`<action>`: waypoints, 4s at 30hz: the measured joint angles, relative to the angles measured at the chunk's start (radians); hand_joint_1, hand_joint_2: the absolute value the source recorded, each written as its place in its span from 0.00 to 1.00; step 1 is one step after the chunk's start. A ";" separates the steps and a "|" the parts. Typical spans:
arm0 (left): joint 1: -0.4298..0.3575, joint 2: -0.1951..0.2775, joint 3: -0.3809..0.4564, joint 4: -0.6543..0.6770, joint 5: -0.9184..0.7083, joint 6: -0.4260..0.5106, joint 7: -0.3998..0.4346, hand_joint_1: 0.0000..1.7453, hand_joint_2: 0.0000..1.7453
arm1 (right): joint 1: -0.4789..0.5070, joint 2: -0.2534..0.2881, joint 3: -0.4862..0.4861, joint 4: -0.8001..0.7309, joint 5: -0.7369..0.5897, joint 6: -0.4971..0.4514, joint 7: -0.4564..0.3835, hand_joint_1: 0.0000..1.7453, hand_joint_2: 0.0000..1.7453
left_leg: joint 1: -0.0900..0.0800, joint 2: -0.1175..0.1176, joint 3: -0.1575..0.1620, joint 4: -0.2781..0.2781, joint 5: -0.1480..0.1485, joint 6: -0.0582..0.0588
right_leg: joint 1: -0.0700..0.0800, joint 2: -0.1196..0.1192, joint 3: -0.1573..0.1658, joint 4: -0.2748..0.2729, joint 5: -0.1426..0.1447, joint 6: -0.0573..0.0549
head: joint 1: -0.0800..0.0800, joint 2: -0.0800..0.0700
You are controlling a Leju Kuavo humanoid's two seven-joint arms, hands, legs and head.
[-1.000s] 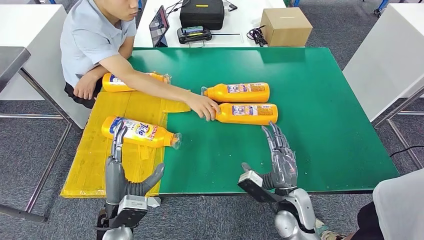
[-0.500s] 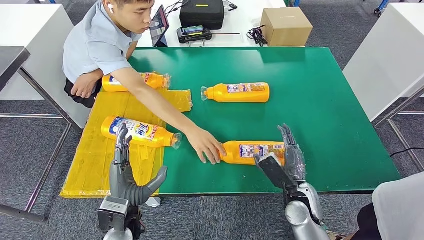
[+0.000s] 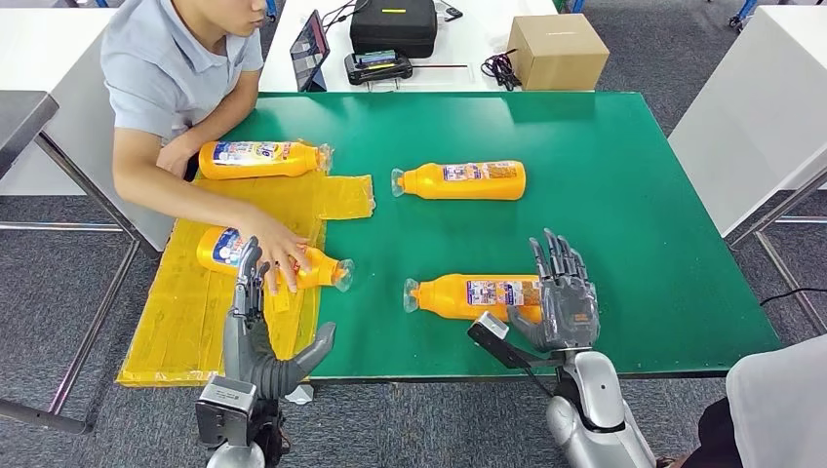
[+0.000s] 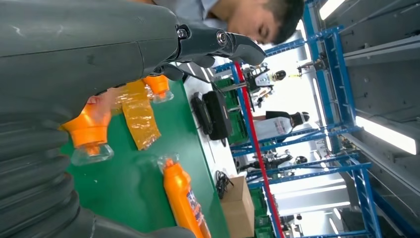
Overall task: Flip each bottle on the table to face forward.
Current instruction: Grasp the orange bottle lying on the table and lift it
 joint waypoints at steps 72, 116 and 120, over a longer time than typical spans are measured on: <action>-0.018 0.002 -0.063 0.033 -0.082 -0.053 0.091 0.00 1.00 | -0.128 -0.104 0.221 0.125 -0.114 0.307 0.101 0.00 1.00 | 0.000 0.000 0.000 0.000 0.000 0.000 | 0.000 0.000 0.000 0.000 0.000 0.000 | 0.000 0.000; -0.046 0.009 -0.091 0.070 -0.046 -0.115 0.115 0.00 1.00 | -0.276 -0.240 0.284 0.214 -0.339 0.575 0.087 0.00 1.00 | -0.001 0.000 0.000 0.001 0.000 0.000 | -0.001 0.000 0.000 0.000 0.000 0.000 | 0.000 0.000; -0.049 0.009 -0.092 0.075 -0.046 -0.115 0.114 0.00 1.00 | -0.282 -0.248 0.295 0.223 -0.339 0.576 0.087 0.08 1.00 | -0.001 0.000 0.000 0.001 0.000 0.000 | 0.000 0.000 0.000 0.000 0.000 0.000 | 0.000 0.000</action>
